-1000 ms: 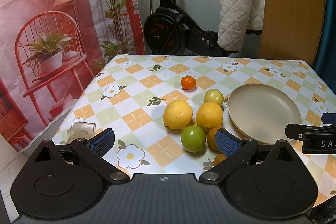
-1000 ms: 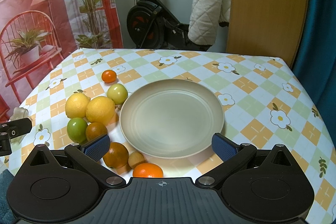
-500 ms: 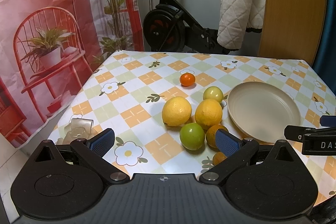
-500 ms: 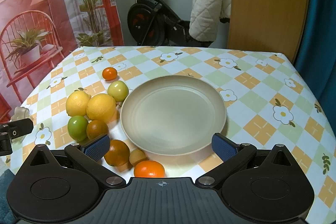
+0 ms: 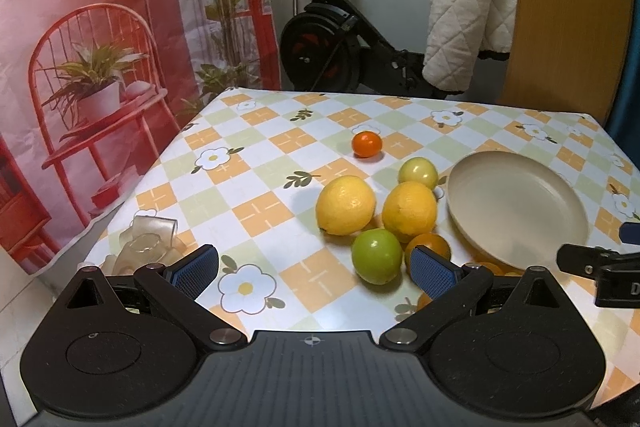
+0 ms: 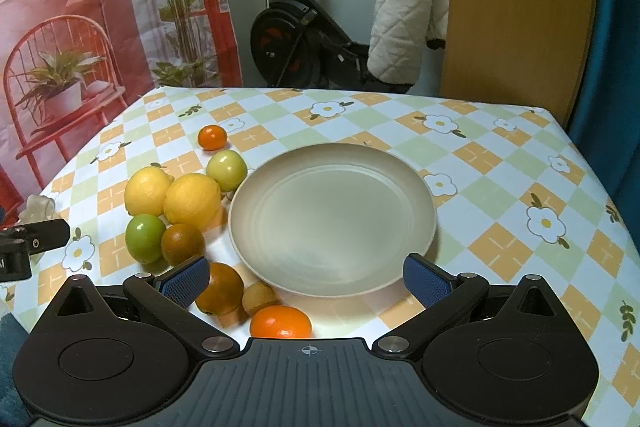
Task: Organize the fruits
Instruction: 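Move the left gripper to the orange beside the plate and close on it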
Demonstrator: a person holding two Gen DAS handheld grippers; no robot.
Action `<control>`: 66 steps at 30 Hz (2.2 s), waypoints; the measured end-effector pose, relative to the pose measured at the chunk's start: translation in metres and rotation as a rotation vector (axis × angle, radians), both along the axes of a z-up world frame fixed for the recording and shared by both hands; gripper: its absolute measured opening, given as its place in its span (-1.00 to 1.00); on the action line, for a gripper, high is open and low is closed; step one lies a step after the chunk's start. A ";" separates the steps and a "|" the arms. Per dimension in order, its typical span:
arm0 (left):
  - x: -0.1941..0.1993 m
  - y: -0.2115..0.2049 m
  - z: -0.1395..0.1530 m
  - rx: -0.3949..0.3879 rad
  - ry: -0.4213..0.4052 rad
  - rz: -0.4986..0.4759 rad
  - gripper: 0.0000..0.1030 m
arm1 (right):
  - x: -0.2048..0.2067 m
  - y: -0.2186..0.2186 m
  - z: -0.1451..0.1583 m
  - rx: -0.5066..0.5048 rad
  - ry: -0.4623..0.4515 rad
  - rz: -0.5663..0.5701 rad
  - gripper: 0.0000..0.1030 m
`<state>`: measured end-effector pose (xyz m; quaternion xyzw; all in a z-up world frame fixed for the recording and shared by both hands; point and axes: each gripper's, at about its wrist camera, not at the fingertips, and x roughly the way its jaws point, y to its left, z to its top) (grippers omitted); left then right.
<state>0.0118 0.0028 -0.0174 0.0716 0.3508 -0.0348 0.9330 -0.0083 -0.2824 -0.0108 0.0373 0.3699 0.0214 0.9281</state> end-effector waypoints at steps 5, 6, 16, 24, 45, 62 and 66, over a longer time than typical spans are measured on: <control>0.004 0.002 -0.001 -0.021 0.005 -0.019 0.99 | 0.001 -0.003 -0.004 0.012 -0.003 0.027 0.81; 0.004 0.001 -0.001 -0.025 0.007 -0.030 0.99 | 0.001 -0.002 -0.005 0.007 -0.002 0.037 0.72; 0.015 0.003 -0.008 -0.033 0.031 -0.053 0.82 | 0.002 0.007 -0.013 0.002 0.034 0.117 0.22; 0.017 -0.002 -0.022 -0.057 0.085 -0.110 0.64 | 0.001 0.016 -0.021 -0.008 0.067 0.166 0.04; 0.024 -0.036 -0.041 -0.169 0.145 -0.258 0.47 | 0.000 0.003 -0.047 0.027 0.153 0.192 0.01; 0.011 -0.078 -0.048 -0.237 0.207 -0.476 -0.02 | -0.003 -0.016 -0.054 0.110 0.099 0.233 -0.16; 0.011 -0.084 -0.052 -0.250 0.239 -0.492 -0.08 | -0.005 -0.014 -0.055 0.103 0.085 0.254 -0.19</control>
